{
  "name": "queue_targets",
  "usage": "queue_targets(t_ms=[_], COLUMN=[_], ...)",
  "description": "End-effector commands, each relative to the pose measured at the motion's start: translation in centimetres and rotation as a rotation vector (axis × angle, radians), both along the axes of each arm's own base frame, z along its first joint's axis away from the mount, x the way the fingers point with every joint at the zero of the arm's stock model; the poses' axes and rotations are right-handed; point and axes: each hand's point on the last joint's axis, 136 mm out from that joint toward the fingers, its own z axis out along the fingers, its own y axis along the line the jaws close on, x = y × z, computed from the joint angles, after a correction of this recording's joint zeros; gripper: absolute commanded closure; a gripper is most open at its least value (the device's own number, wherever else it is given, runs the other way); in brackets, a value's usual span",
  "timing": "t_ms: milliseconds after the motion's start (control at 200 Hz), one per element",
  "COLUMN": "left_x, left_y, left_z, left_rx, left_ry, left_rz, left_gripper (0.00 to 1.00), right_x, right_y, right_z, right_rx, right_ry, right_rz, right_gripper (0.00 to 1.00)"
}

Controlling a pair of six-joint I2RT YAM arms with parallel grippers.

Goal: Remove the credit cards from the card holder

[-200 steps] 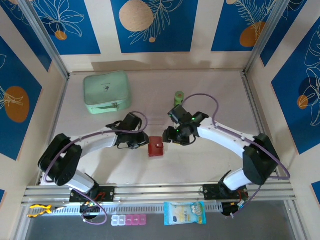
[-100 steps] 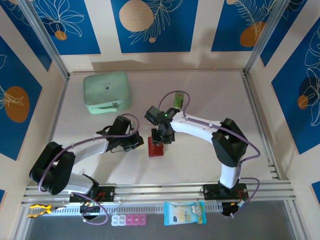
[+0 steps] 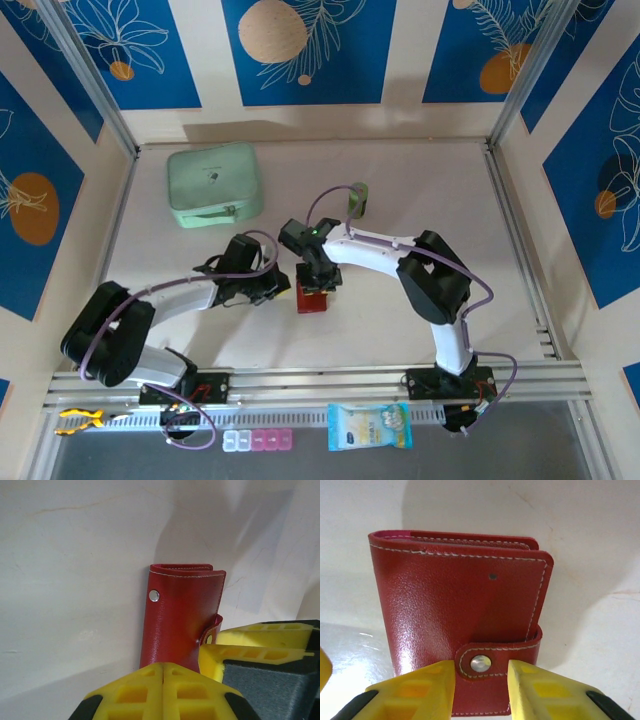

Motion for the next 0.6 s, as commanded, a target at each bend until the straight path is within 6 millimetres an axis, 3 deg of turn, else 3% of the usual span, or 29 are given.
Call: queue_targets(t_ms=[0, 225, 595], left_x=[0.0, -0.1, -0.4], left_y=[-0.2, -0.7, -3.0], left_z=[-0.2, -0.5, -0.6], left_rx=[-0.032, -0.058, -0.123], left_ry=[0.019, 0.038, 0.051], left_rz=[0.003, 0.002, -0.011], left_gripper=[1.00, 1.00, 1.00], right_x=[0.1, 0.2, -0.4], right_y=[0.4, 0.4, 0.3], right_z=[0.1, -0.8, -1.9], right_rx=[-0.012, -0.024, -0.004], right_ry=[0.001, 0.013, 0.037], right_rz=[0.027, 0.032, 0.017], right_gripper=[0.65, 0.67, 0.86])
